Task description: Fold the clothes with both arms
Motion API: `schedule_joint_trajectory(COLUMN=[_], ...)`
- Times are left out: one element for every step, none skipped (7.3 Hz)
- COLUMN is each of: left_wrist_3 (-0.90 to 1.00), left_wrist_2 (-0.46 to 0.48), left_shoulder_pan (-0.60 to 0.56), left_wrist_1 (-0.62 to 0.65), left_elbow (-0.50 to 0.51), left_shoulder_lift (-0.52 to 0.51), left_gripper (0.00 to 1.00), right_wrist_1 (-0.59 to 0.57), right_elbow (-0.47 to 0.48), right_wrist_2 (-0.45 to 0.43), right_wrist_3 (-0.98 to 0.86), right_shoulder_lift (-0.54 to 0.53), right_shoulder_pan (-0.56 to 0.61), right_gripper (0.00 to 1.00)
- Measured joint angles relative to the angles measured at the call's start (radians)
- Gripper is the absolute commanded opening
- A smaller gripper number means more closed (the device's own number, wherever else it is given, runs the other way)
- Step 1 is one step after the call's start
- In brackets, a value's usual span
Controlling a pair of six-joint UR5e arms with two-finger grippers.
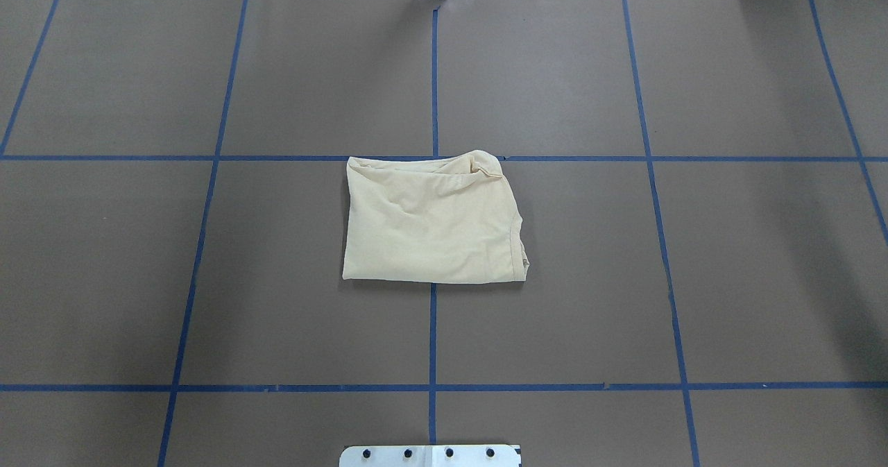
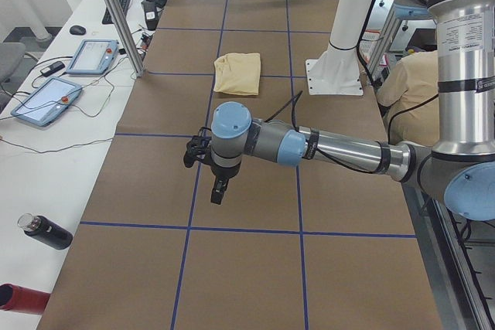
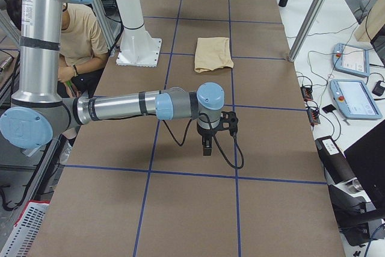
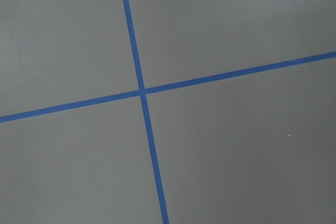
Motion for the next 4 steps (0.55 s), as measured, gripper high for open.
schedule_joint_trajectory(left_wrist_3=[0.000, 0.000, 0.000, 0.000], left_wrist_2=[0.000, 0.000, 0.001, 0.001], left_shoulder_pan=[0.000, 0.000, 0.000, 0.000], left_wrist_1=[0.000, 0.000, -0.001, -0.003], left_elbow=[0.000, 0.000, 0.000, 0.003], left_shoulder_lift=[0.000, 0.000, 0.000, 0.000], left_gripper=[1.00, 1.00, 1.00, 1.00], right_wrist_1=[0.000, 0.001, 0.001, 0.001], right_elbow=[0.000, 0.000, 0.001, 0.001], right_wrist_2=[-0.001, -0.003, -0.008, -0.015], right_wrist_3=[0.000, -0.004, -0.010, -0.015], right_shoulder_lift=[0.002, 0.004, 0.004, 0.005], right_shoulder_pan=[0.000, 0.000, 0.000, 0.000], right_gripper=[1.00, 1.00, 1.00, 1.00])
